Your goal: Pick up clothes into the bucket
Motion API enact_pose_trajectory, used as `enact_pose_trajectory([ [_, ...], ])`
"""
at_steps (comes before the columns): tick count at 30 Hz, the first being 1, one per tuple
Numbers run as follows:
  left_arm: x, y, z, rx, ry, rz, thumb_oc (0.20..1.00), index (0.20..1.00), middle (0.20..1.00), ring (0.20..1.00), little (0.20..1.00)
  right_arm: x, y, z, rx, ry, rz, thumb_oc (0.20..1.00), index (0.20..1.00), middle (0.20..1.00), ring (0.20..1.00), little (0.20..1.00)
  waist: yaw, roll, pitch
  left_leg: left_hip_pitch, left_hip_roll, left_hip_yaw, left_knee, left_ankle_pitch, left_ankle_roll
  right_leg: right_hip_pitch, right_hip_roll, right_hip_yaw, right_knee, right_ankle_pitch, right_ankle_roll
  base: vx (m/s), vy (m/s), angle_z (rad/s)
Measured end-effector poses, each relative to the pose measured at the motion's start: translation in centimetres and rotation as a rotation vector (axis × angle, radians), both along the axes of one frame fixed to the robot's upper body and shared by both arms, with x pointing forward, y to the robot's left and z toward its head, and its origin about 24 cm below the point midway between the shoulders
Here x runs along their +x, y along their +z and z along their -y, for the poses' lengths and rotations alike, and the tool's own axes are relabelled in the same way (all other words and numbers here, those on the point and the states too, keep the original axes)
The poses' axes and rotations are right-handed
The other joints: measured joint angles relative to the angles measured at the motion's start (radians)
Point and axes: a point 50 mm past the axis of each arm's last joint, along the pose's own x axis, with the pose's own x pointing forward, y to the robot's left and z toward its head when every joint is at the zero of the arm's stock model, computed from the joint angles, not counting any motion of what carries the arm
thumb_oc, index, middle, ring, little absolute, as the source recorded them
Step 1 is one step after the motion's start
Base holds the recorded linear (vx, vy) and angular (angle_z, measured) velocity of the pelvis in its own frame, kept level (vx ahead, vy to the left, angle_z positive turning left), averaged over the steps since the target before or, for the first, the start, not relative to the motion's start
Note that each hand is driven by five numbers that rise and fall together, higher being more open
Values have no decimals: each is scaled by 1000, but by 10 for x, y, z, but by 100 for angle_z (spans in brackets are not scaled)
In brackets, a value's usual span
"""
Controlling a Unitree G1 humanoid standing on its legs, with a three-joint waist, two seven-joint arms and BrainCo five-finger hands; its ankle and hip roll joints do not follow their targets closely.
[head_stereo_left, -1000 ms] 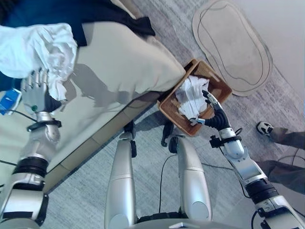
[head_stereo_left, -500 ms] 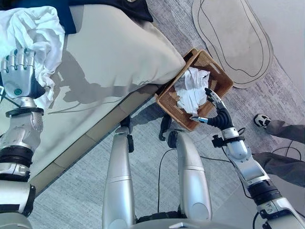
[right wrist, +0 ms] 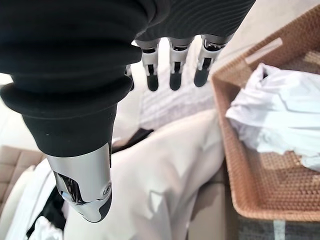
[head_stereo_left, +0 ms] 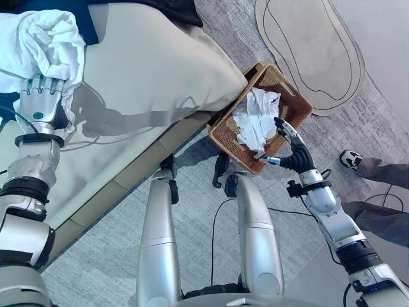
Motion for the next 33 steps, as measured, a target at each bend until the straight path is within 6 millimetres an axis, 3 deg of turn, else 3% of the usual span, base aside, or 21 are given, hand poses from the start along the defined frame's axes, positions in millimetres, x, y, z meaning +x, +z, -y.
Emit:
enact_pose_trajectory([
  [10, 3, 6, -2, -1, 17, -34, 200, 200, 200, 200, 200, 0, 0, -1, 3, 2, -2, 1000, 1000, 1000, 1000, 1000, -19, -2, -21, 4, -1, 8, 12, -7, 4, 3, -1, 8, 4, 1, 0, 4, -1, -1],
  [14, 4, -2, 1, -14, 5, -79, 200, 200, 200, 200, 200, 1, -1, -2, 8, 2, -6, 1000, 1000, 1000, 1000, 1000, -14, -1, -21, 47, -3, 10, 1, -10, 2, 44, -3, 8, 1, 3, 1, -11, -11, 4],
  [17, 2, -19, 6, -13, -26, -149, 200, 200, 200, 200, 200, 1, -6, -5, 5, 12, -23, 1000, 1000, 1000, 1000, 1000, -8, 0, -30, 111, -6, 20, -41, -8, 9, 97, -8, 8, -24, 1, 2, 15, -20, 3],
  [21, 3, -38, 29, -49, -135, -165, 200, 200, 200, 200, 200, 0, -17, -3, -20, -8, -65, 1000, 1000, 1000, 1000, 1000, 25, 3, -35, 221, -7, 26, -121, -5, 10, 196, -7, 4, -83, 4, 7, 57, -42, 4],
  [25, -15, -42, 79, -191, -388, -43, 200, 200, 200, 200, 200, -3, -31, 1, -12, -55, -122, 1000, 1000, 1000, 1000, 1000, 71, 4, -37, 401, -16, 17, -263, 33, 8, 366, -6, -22, -186, 10, 17, 103, -40, 15],
  [28, -35, -50, 112, -374, -568, 23, 200, 200, 200, 200, 200, -8, -43, 2, 0, -77, -166, 1000, 1000, 1000, 1000, 1000, 98, 27, -64, 543, -22, 2, -363, 61, 5, 504, -2, -43, -267, 15, 23, 94, -30, 16],
  [30, -38, -49, 123, -451, -615, 46, 200, 200, 200, 200, 200, -7, -44, 0, -7, -73, -175, 1000, 1000, 1000, 1000, 1000, 103, 38, -71, 587, -23, -1, -395, 63, 5, 551, -1, -53, -295, 15, 25, 80, -23, 10],
  [33, -46, -34, 161, -604, -828, 107, 200, 200, 200, 200, 200, 3, -39, -5, -15, -57, -166, 1000, 1000, 1000, 1000, 1000, 100, 46, -85, 695, -19, -2, -465, 87, 7, 662, 9, -69, -371, 28, 30, 100, -36, 3],
])
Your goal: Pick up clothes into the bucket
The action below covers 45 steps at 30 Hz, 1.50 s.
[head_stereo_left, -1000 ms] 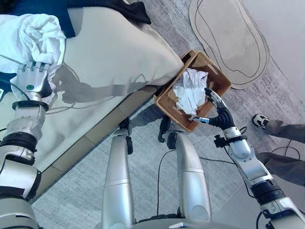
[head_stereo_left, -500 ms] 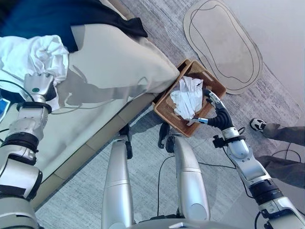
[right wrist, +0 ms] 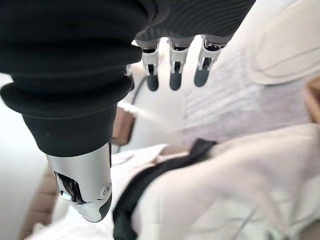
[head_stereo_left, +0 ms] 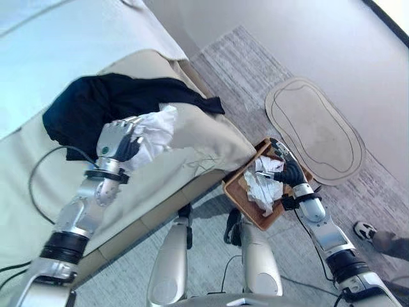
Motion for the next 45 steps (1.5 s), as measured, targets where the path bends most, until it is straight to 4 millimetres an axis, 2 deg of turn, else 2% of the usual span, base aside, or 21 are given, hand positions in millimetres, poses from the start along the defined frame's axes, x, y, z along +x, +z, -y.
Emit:
enact_pose_trajectory([
  [3, -3, 6, 20, -102, -132, 1, 200, 200, 200, 200, 200, 4, -2, -5, 5, 8, -13, 1000, 1000, 1000, 1000, 1000, -7, 3, -33, 57, 4, 1, -36, 11, -1, 63, 13, 0, -54, 14, 6, 88, -37, -6],
  [5, -4, 19, 35, -204, -245, 10, 200, 200, 200, 200, 200, 4, -4, -6, -19, 16, -20, 1000, 1000, 1000, 1000, 1000, -11, 8, -42, 111, 12, 8, -64, 15, -3, 124, 28, -1, -100, 30, 11, 82, -31, -12],
  [12, -8, 55, 62, -385, -484, 42, 200, 200, 200, 200, 200, 1, -11, -22, -80, 114, -55, 1000, 1000, 1000, 1000, 1000, -28, 39, -90, 209, 25, 17, -118, 16, -3, 226, 51, 1, -177, 44, 19, 88, -27, -5],
  [15, -8, 63, 73, -475, -591, 16, 200, 200, 200, 200, 200, -2, -11, -29, -96, 176, -76, 1000, 1000, 1000, 1000, 1000, -32, 56, -127, 256, 29, 30, -147, 16, -4, 270, 57, 3, -216, 53, 21, 123, -27, -13],
  [18, -8, 72, 87, -489, -673, 16, 200, 200, 200, 200, 200, -5, -11, -41, -68, 279, -104, 1000, 1000, 1000, 1000, 1000, -36, 70, -168, 298, 29, 35, -169, 16, -4, 310, 60, 7, -238, 56, 24, 88, -17, -4],
  [24, -11, 68, 101, -497, -734, -18, 200, 200, 200, 200, 200, -13, -15, -64, 16, 426, -167, 1000, 1000, 1000, 1000, 1000, -35, 75, -214, 338, 30, 38, -192, 16, -4, 349, 65, 8, -263, 58, 27, 64, -20, -1],
  [25, -13, 65, 108, -500, -763, -43, 200, 200, 200, 200, 200, -14, -17, -72, 59, 445, -186, 1000, 1000, 1000, 1000, 1000, -34, 76, -223, 354, 30, 40, -201, 16, -4, 360, 65, 9, -267, 58, 27, 30, -16, -3],
  [28, -18, 59, 122, -499, -820, -81, 200, 200, 200, 200, 200, -16, -16, -88, 114, 460, -178, 1000, 1000, 1000, 1000, 1000, -33, 79, -248, 367, 30, 54, -209, 16, -4, 368, 66, 23, -279, 59, 28, 13, -8, -10],
  [32, -20, 60, 126, -506, -838, -79, 200, 200, 200, 200, 200, -16, -11, -98, 165, 425, -139, 1000, 1000, 1000, 1000, 1000, -35, 84, -254, 372, 29, 60, -209, 16, -4, 369, 66, 32, -278, 62, 31, -1, -2, -6],
  [35, -20, 60, 125, -506, -835, -78, 200, 200, 200, 200, 200, -16, -11, -96, 168, 398, -130, 1000, 1000, 1000, 1000, 1000, -36, 88, -257, 373, 29, 61, -209, 16, -4, 370, 66, 33, -278, 63, 31, 0, 0, 0],
  [38, -20, 59, 124, -509, -823, -81, 200, 200, 200, 200, 200, -21, -17, -86, 156, 368, -148, 1000, 1000, 1000, 1000, 1000, -37, 91, -261, 382, 29, 61, -214, 16, -4, 376, 66, 33, -278, 63, 32, 0, 0, 0],
  [42, -18, 58, 116, -521, -785, -71, 200, 200, 200, 200, 200, -40, -29, -57, 146, 309, -198, 1000, 1000, 1000, 1000, 1000, -38, 94, -268, 382, 29, 62, -220, 16, -4, 373, 65, 34, -278, 63, 32, 0, 0, 0],
  [45, -16, 54, 96, -550, -692, -45, 200, 200, 200, 200, 200, -56, -34, -20, 170, 208, -240, 1000, 1000, 1000, 1000, 1000, -56, 92, -271, 383, 29, 61, -222, 16, -4, 376, 66, 33, -281, 63, 32, 29, -10, -1],
])
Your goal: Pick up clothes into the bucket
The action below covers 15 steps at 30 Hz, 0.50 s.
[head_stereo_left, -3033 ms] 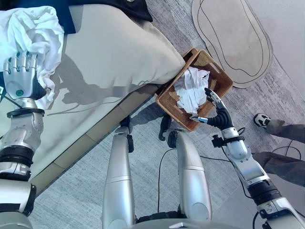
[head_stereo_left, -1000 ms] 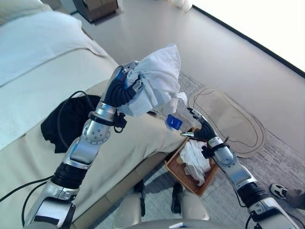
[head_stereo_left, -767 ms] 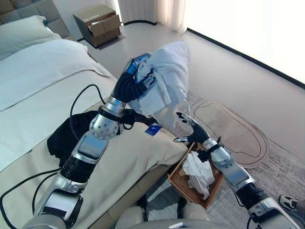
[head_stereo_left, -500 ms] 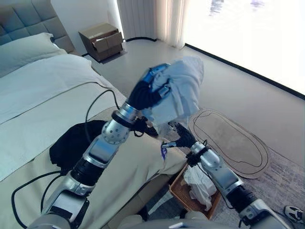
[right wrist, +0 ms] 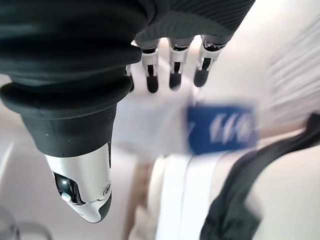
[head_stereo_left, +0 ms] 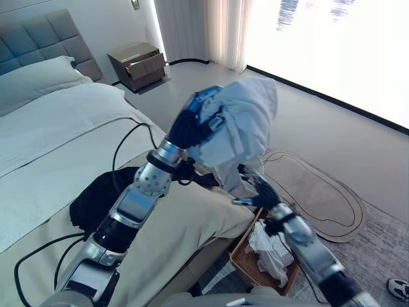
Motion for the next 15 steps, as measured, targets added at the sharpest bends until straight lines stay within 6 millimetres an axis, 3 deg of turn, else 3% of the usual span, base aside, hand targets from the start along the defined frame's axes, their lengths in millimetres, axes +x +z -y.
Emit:
enact_pose_trajectory([
  [4, 0, -5, -11, -15, 47, -20, 200, 200, 200, 200, 200, -11, 4, 41, 86, -194, 5, 1000, 1000, 1000, 1000, 1000, -22, -7, -6, 10, 2, 2, -2, 0, 0, 7, 3, 2, 1, 1, 2, 15, -3, -1],
  [7, 0, -7, -15, -20, 65, -26, 200, 200, 200, 200, 200, -11, 8, 55, 237, -345, 46, 1000, 1000, 1000, 1000, 1000, -33, -8, -6, 15, 2, 2, -5, 0, 0, 7, 4, 5, -2, 1, 2, -7, 1, -3],
  [12, 0, -7, -14, -19, 57, -30, 200, 200, 200, 200, 200, -7, 14, 51, 258, -366, 88, 1000, 1000, 1000, 1000, 1000, -31, -8, -17, 17, 3, 3, -12, 0, 0, 5, 4, 6, -1, 1, 2, 2, -1, -1],
  [15, 0, -7, -12, -31, 32, -40, 200, 200, 200, 200, 200, 8, 25, 33, 212, -306, 143, 1000, 1000, 1000, 1000, 1000, -30, -11, -25, 17, 2, 3, -12, 1, 1, 5, 4, 6, 1, 1, 2, 0, 0, 0],
])
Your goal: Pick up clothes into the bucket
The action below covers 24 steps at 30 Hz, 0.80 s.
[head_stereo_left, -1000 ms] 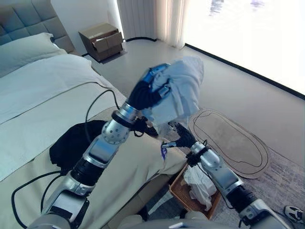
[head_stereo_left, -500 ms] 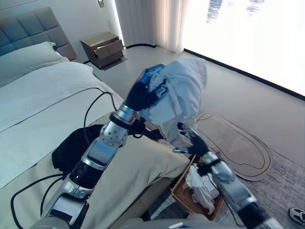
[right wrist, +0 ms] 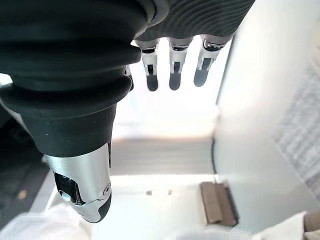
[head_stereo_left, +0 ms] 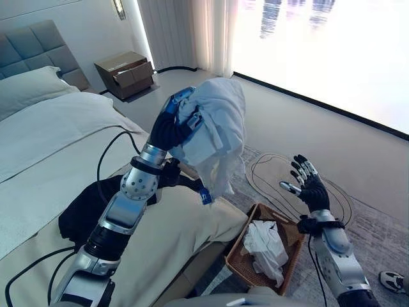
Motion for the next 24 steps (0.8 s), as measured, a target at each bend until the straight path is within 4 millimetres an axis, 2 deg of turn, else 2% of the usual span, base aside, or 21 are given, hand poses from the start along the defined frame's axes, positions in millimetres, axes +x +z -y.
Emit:
enact_pose_trajectory([
  [4, -6, 1, 11, -28, -100, -20, 200, 200, 200, 200, 200, 17, 13, -29, -46, 115, 60, 1000, 1000, 1000, 1000, 1000, 2, -5, -5, 0, 0, 0, 0, 3, 0, 0, 0, 0, 0, 0, 0, 0, 0, 0],
  [6, -11, 2, 19, -44, -171, -32, 200, 200, 200, 200, 200, 24, 18, -49, -54, 208, 80, 1000, 1000, 1000, 1000, 1000, 22, -6, -6, 0, 0, -1, 1, 3, 0, 2, 0, -1, 0, 0, 0, 0, 0, 0],
  [14, -18, -2, 34, -50, -287, -69, 200, 200, 200, 200, 200, 37, 13, -84, -65, 357, 45, 1000, 1000, 1000, 1000, 1000, 52, -9, -8, 0, 0, -3, 2, 3, 0, 5, 1, -4, 0, 0, 0, 0, 0, 0],
  [20, -20, -7, 45, -91, -362, -135, 200, 200, 200, 200, 200, 41, 7, -108, -69, 439, 2, 1000, 1000, 1000, 1000, 1000, 56, -9, -8, -1, -1, -3, 2, 3, 0, 4, 0, -4, 0, 0, 0, 0, 0, 0],
  [21, -20, -7, 47, -94, -374, -143, 200, 200, 200, 200, 200, 43, 10, -112, -65, 447, 7, 310, 310, 310, 310, 310, 56, -9, -8, -1, -1, -3, 2, 3, 0, 3, 0, -3, 0, 0, 0, 0, 0, 0],
  [22, -21, -7, 49, -93, -388, -147, 200, 200, 200, 200, 200, 44, 13, -115, -55, 458, 16, 200, 200, 200, 200, 200, 55, -9, -8, -1, -1, -3, 2, 3, 0, 2, 0, -3, 0, 0, 0, 0, 0, 0],
  [24, -21, -8, 50, -103, -399, -156, 200, 200, 200, 200, 200, 45, 15, -117, -45, 480, 22, 200, 200, 200, 200, 200, 55, -9, -8, -1, 0, -3, 2, 3, 0, 2, 0, -3, 0, 0, 0, 0, 0, 0],
])
